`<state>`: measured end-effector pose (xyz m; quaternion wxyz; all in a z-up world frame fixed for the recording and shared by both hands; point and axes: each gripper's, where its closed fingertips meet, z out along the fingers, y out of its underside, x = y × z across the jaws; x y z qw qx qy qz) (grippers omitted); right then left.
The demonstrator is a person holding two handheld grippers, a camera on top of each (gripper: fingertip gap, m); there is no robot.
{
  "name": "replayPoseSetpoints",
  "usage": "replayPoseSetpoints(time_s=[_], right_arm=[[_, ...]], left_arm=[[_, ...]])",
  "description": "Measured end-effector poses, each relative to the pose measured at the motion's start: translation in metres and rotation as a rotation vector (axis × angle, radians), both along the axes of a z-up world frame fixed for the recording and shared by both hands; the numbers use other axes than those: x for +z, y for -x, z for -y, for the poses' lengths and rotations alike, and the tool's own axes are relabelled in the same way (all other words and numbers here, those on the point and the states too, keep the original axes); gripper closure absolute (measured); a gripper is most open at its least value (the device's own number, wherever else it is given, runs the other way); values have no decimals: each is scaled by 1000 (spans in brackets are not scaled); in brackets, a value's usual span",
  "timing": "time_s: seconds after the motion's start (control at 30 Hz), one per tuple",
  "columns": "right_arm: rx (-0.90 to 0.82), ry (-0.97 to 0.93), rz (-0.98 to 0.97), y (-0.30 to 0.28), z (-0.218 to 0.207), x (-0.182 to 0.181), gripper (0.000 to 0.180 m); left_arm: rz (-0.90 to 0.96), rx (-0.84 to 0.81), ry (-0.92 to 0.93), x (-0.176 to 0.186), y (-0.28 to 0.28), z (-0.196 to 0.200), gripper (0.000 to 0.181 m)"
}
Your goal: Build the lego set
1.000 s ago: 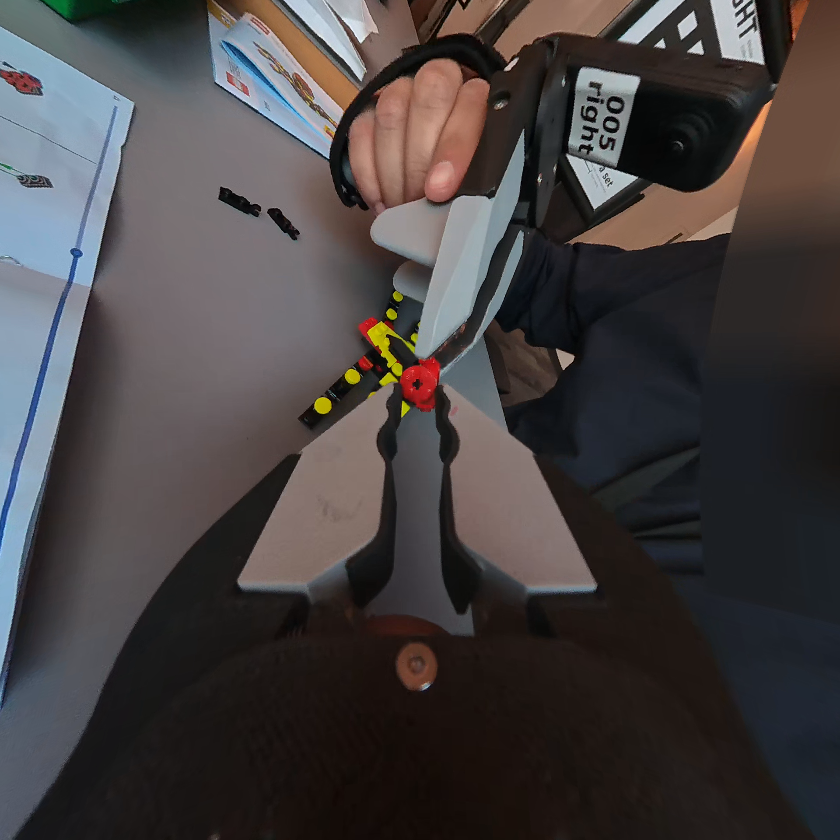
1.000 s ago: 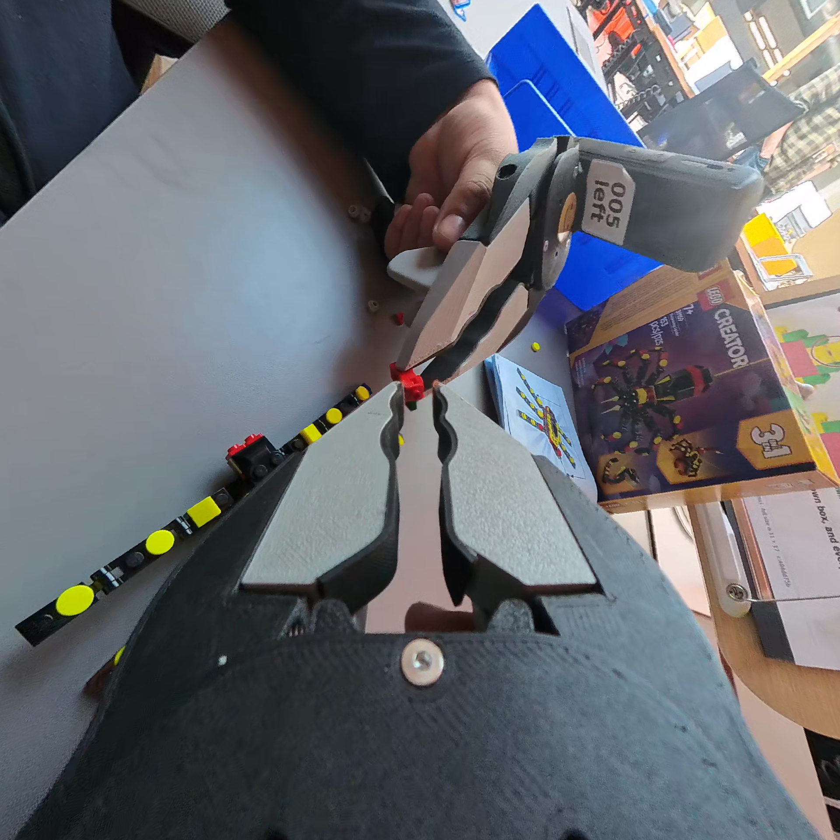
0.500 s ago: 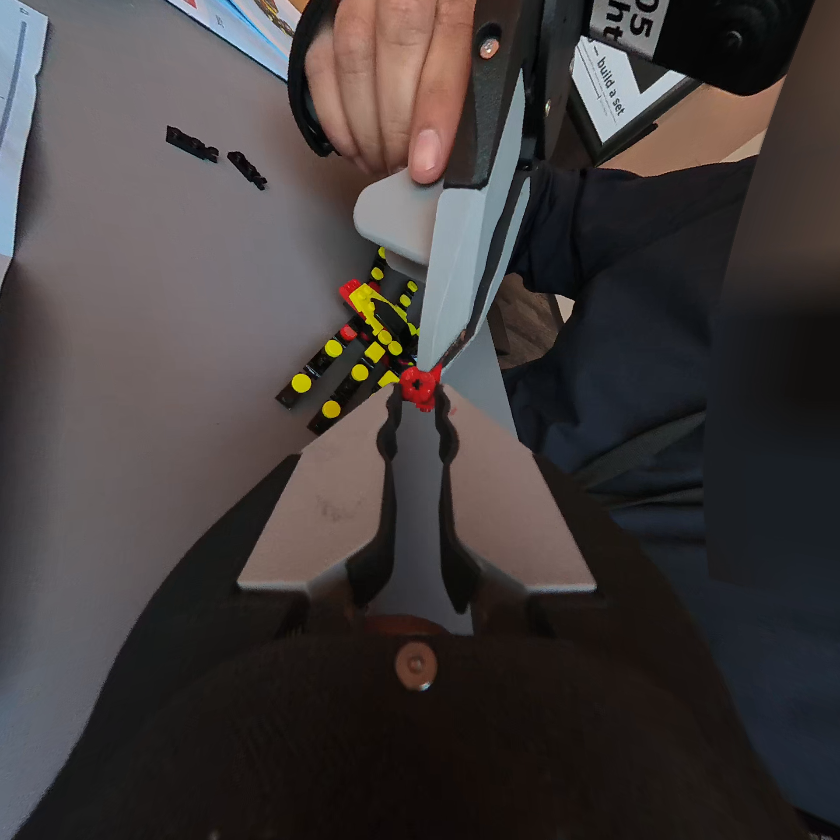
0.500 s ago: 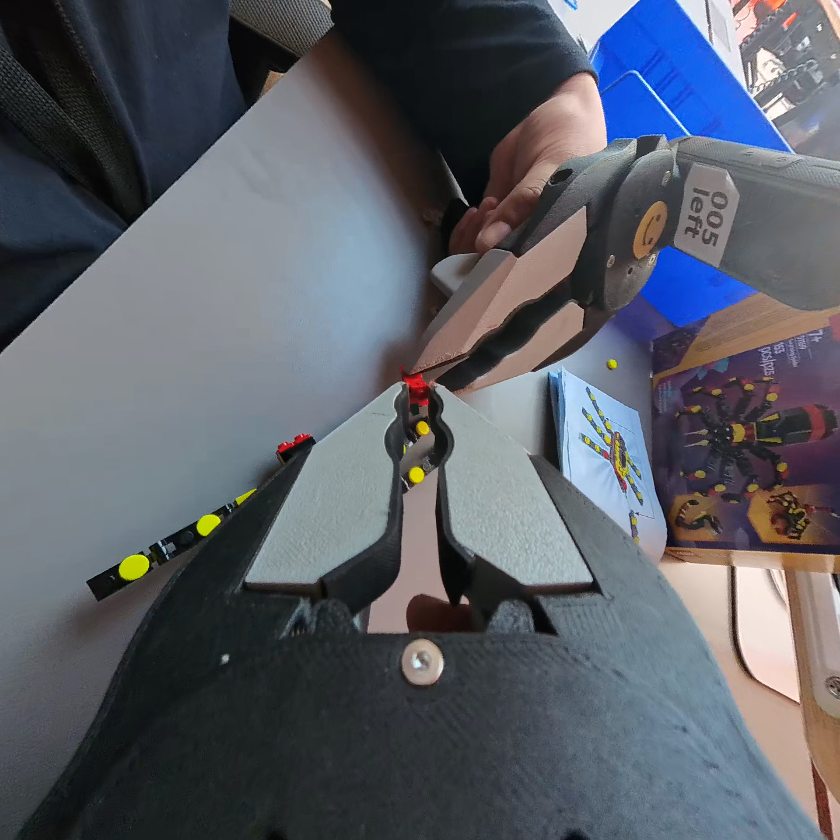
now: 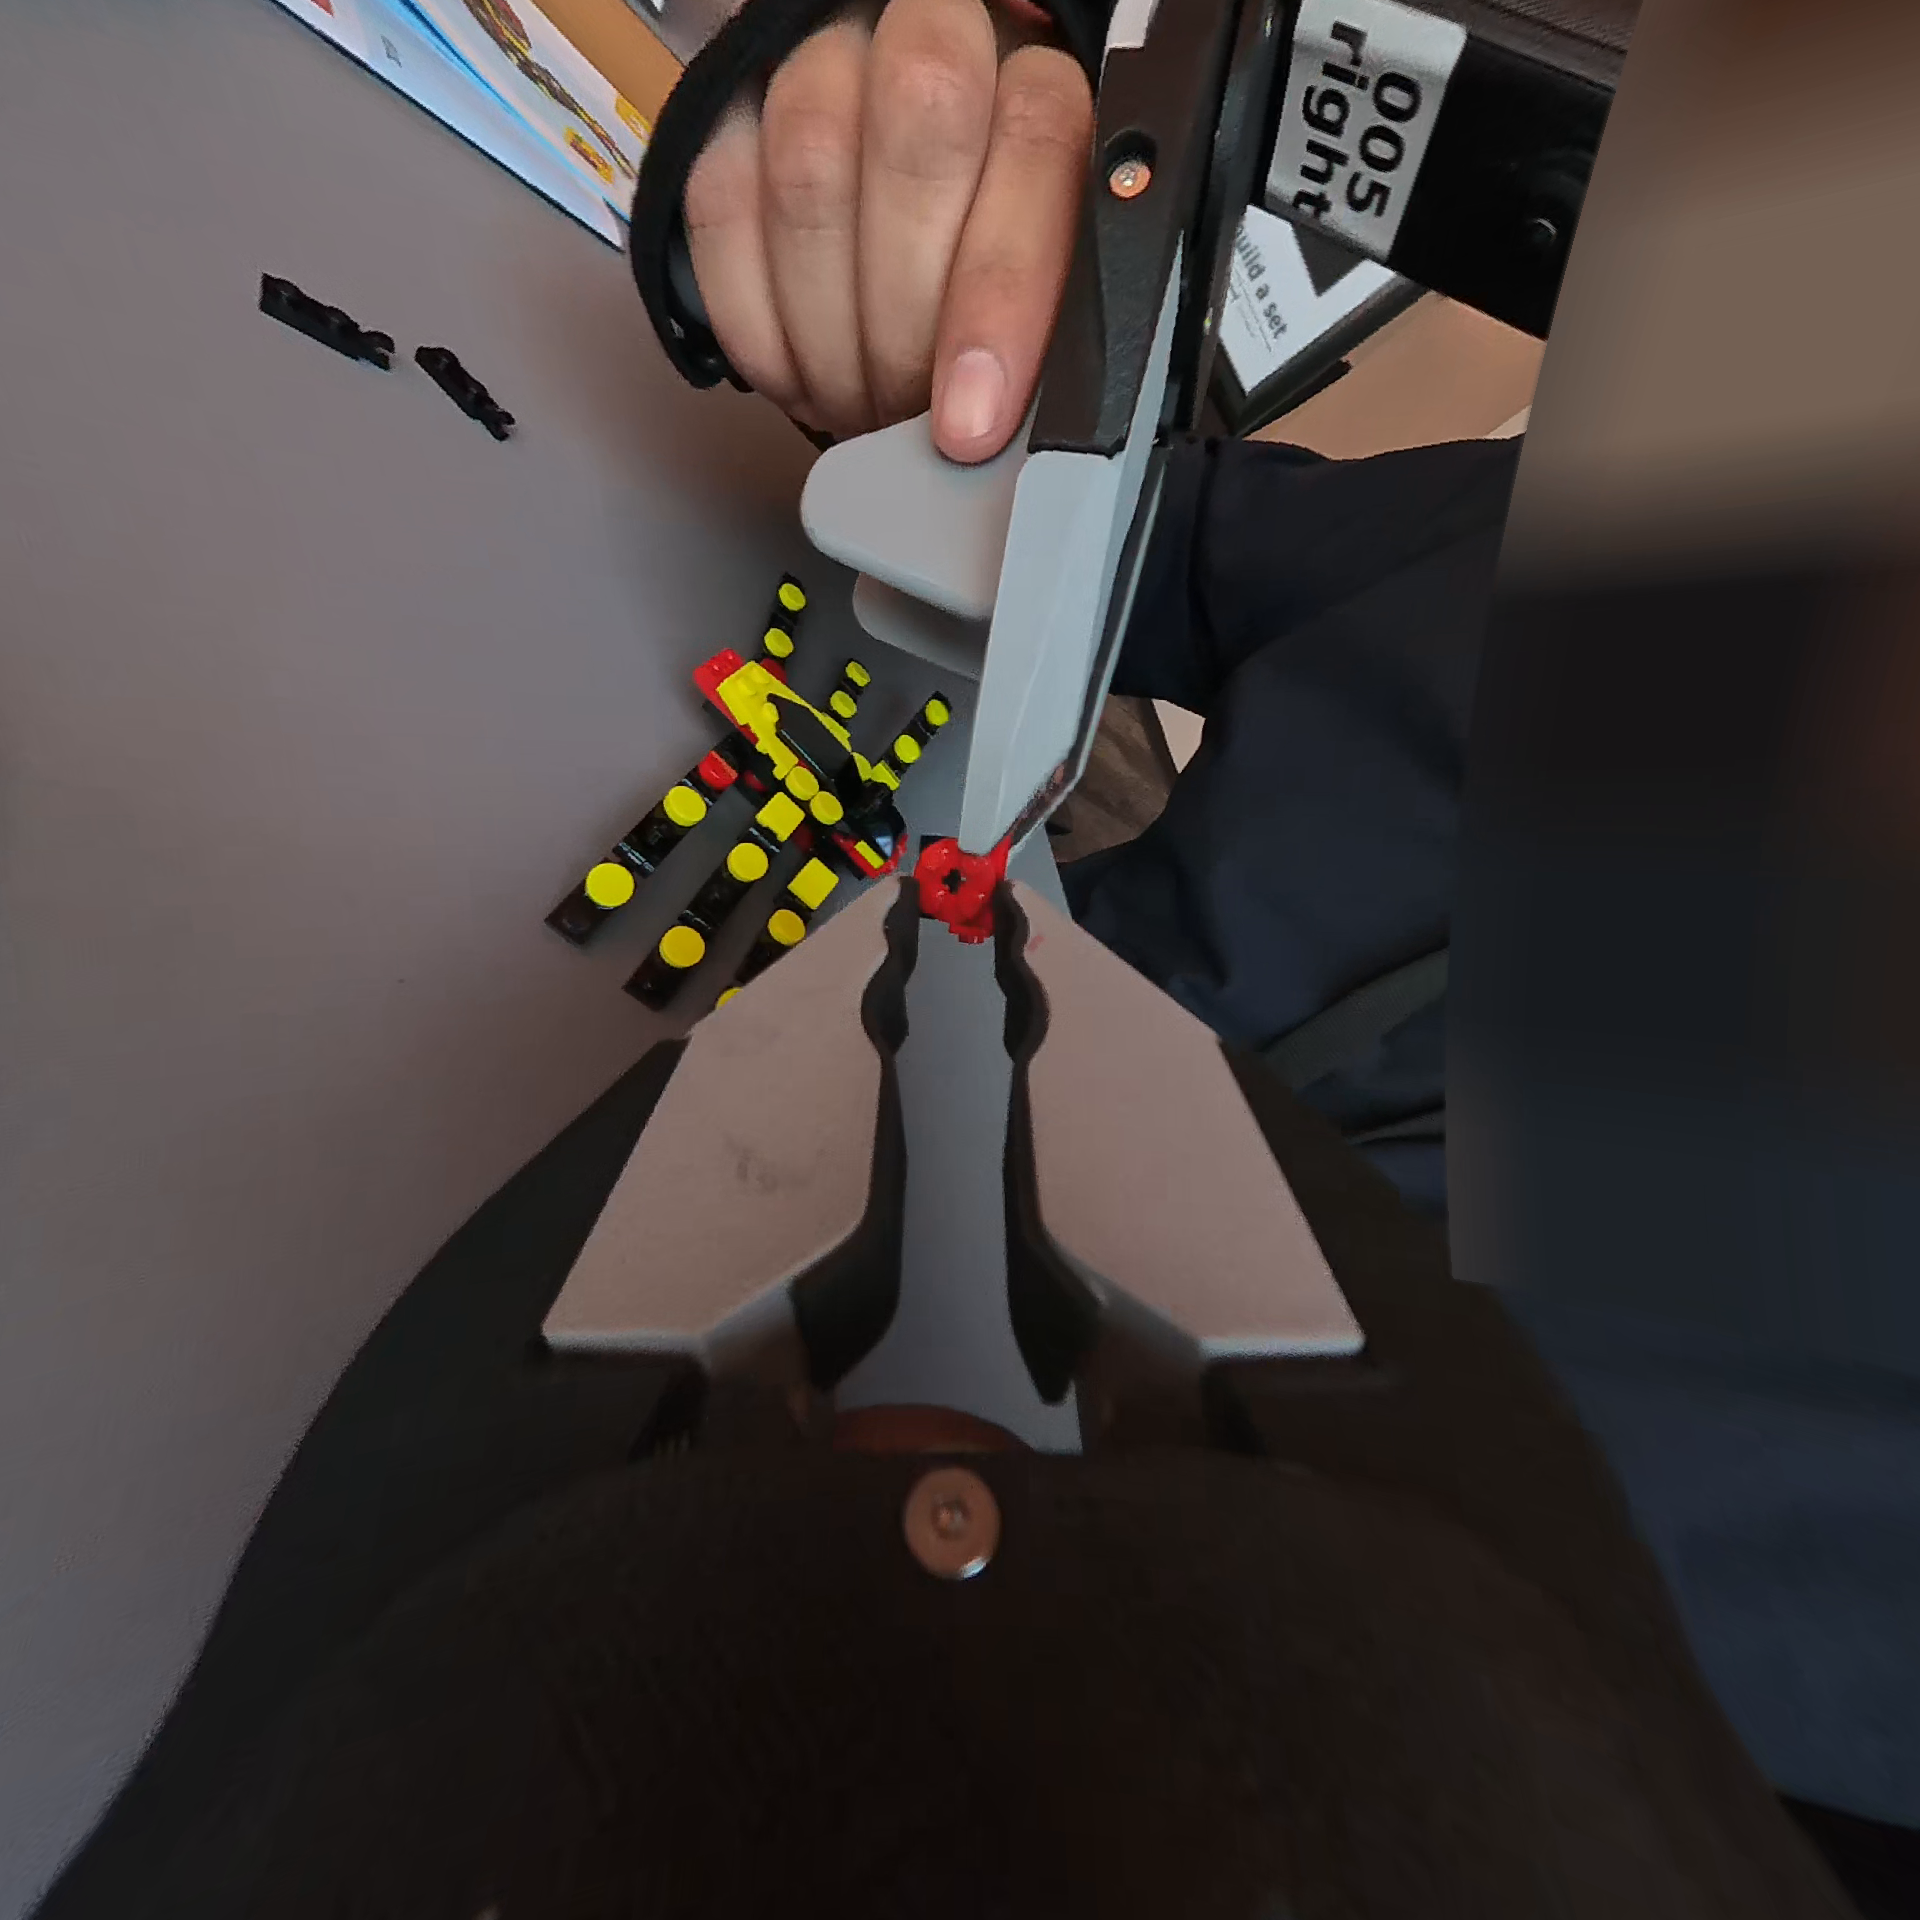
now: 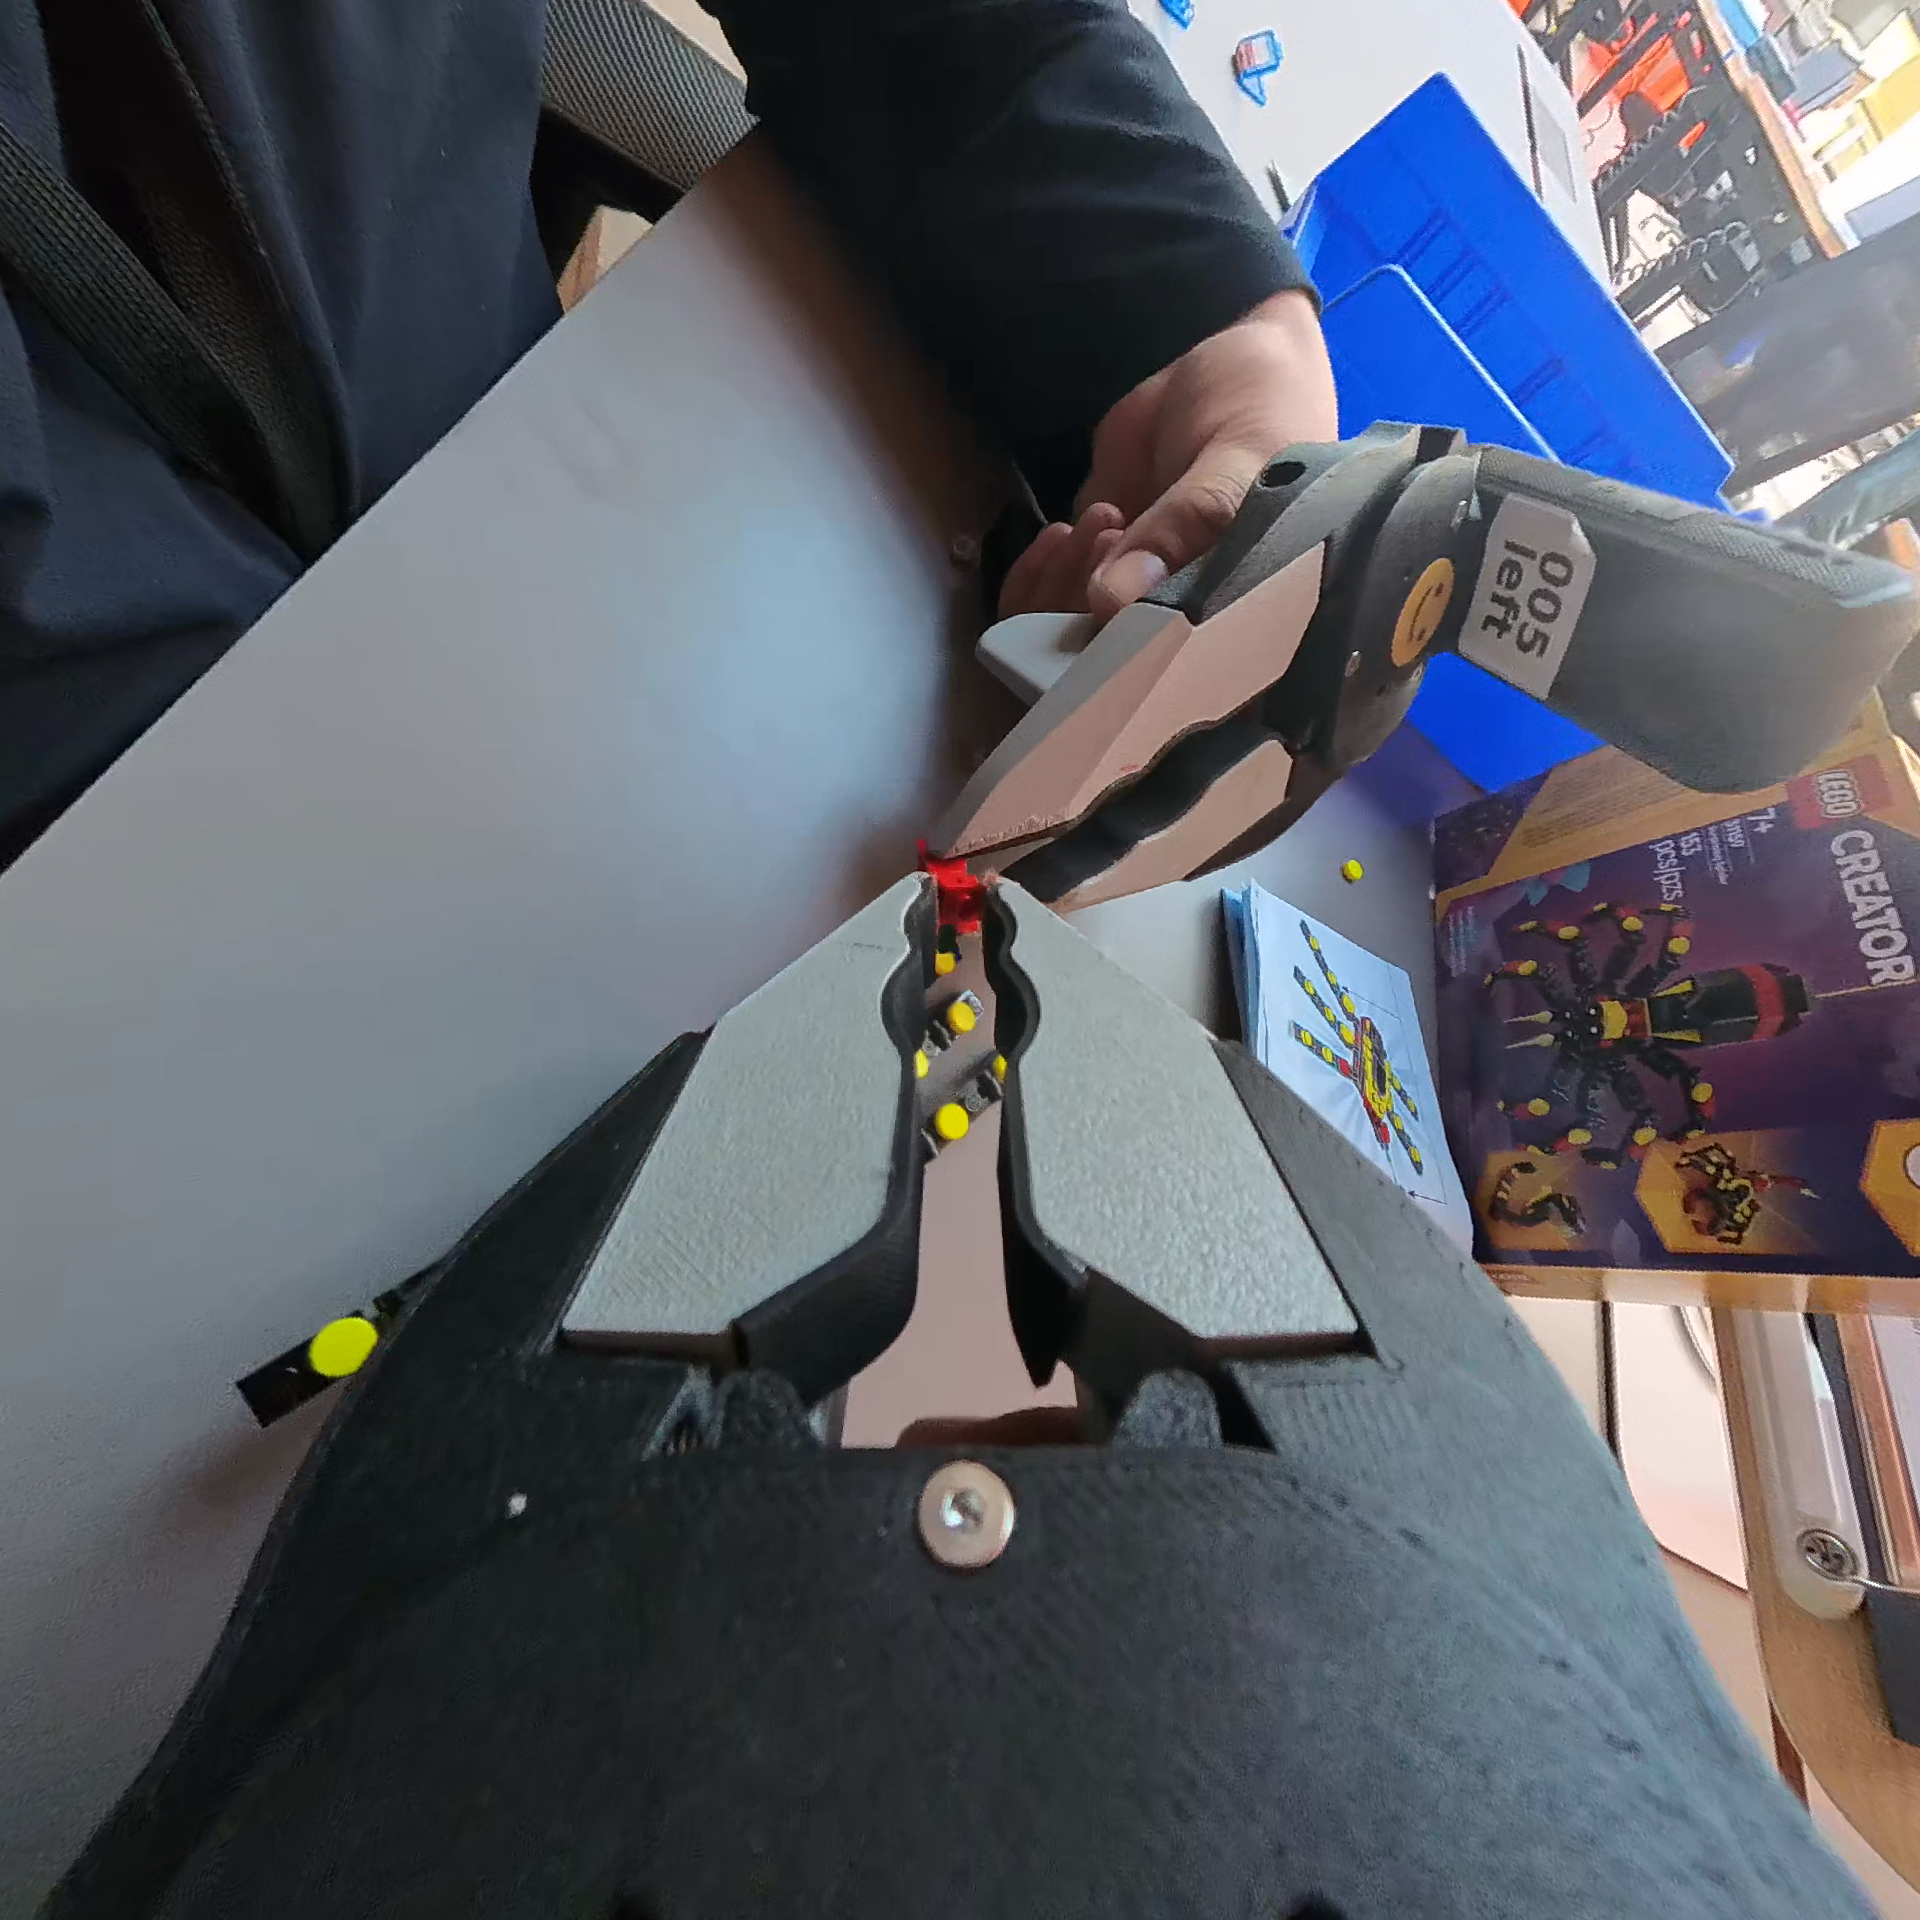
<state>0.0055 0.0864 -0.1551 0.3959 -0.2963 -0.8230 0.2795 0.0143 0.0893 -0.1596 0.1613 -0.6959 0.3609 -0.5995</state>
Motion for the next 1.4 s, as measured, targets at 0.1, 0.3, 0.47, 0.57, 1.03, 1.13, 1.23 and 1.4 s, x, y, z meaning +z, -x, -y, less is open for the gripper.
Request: replayPoseSetpoints(time_s=[0.1,0.3,0.47,0.57,1.03,1.13,1.23,1.4], right_arm=[[-5,30,22,-1,5,-1,175],[-57,76,-68,1,1,14,175],[-116,-16,-122,7,-10,11,175],[-96,-17,-120,6,-7,11,175],[-86,-30,-39,-1,-6,-2,175],[-89,-55,-36,-1,-8,-2,175],[-90,-69,-32,0,-9,-5,174],[-101,-99,-8,2,-12,-11,174]], left_arm=[[-8,-28,-8,-1,-1,5,170],[98,1,8,14,1,2,170],[71,87,9,12,7,-9,170],[76,71,32,10,5,-6,170],[-27,75,-43,-2,-1,-4,170],[-34,85,-47,-3,0,-6,170],[-50,91,-61,-5,0,-7,170],[-105,107,-98,-11,2,-10,170]])
